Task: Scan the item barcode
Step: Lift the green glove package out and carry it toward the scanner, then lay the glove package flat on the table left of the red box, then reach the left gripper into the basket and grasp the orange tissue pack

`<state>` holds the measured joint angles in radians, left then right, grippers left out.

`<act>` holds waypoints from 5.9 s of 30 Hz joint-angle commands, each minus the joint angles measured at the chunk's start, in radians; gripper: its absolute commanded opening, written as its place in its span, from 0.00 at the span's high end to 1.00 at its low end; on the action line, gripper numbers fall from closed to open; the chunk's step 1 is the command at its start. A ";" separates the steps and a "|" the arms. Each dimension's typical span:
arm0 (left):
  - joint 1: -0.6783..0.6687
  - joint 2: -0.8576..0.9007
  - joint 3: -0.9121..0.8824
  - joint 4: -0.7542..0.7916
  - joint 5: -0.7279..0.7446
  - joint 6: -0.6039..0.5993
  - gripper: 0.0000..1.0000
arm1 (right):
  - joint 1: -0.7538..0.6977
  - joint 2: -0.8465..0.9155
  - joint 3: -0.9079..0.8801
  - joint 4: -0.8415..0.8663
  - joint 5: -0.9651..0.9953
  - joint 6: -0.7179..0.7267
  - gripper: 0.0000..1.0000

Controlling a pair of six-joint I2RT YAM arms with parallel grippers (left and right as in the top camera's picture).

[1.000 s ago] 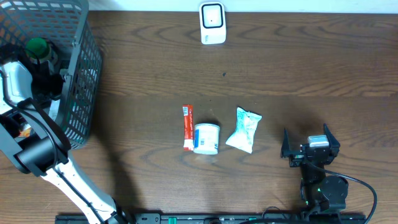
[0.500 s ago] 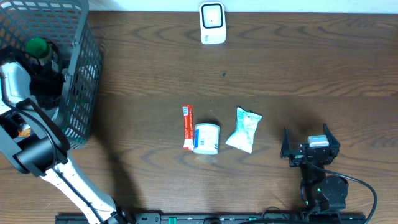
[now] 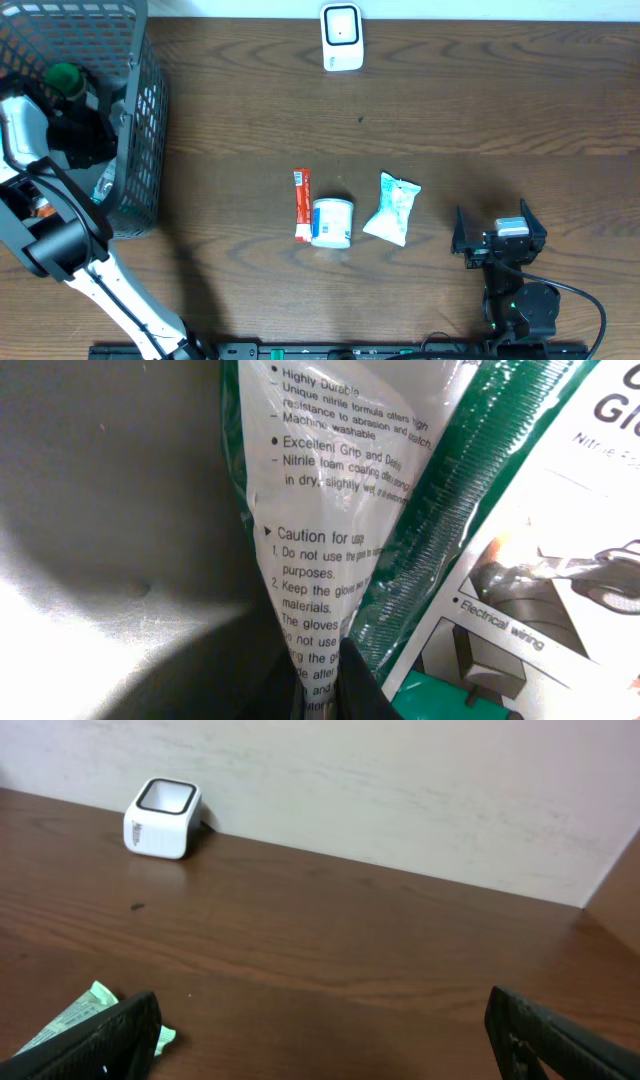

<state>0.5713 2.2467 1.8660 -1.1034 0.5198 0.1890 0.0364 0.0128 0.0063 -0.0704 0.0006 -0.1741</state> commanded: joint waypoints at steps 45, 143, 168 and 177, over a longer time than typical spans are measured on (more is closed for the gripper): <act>-0.440 -0.729 -0.051 -0.237 -0.142 -0.353 0.93 | -0.005 -0.002 -0.001 -0.004 0.010 -0.010 0.01; -0.052 -0.220 -0.116 -0.024 -0.848 -0.516 0.32 | -0.005 -0.002 -0.001 -0.004 0.010 -0.010 0.01; -0.049 -0.189 -0.377 0.274 -0.912 -0.500 0.30 | -0.005 -0.002 -0.001 -0.004 0.010 -0.010 0.01; -0.049 -0.190 -0.389 0.342 -0.495 -0.425 0.34 | -0.005 -0.002 -0.001 -0.004 0.010 -0.010 0.01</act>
<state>0.5232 2.0445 1.4849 -0.7788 -0.2382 -0.2943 0.0364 0.0128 0.0063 -0.0704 0.0006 -0.1741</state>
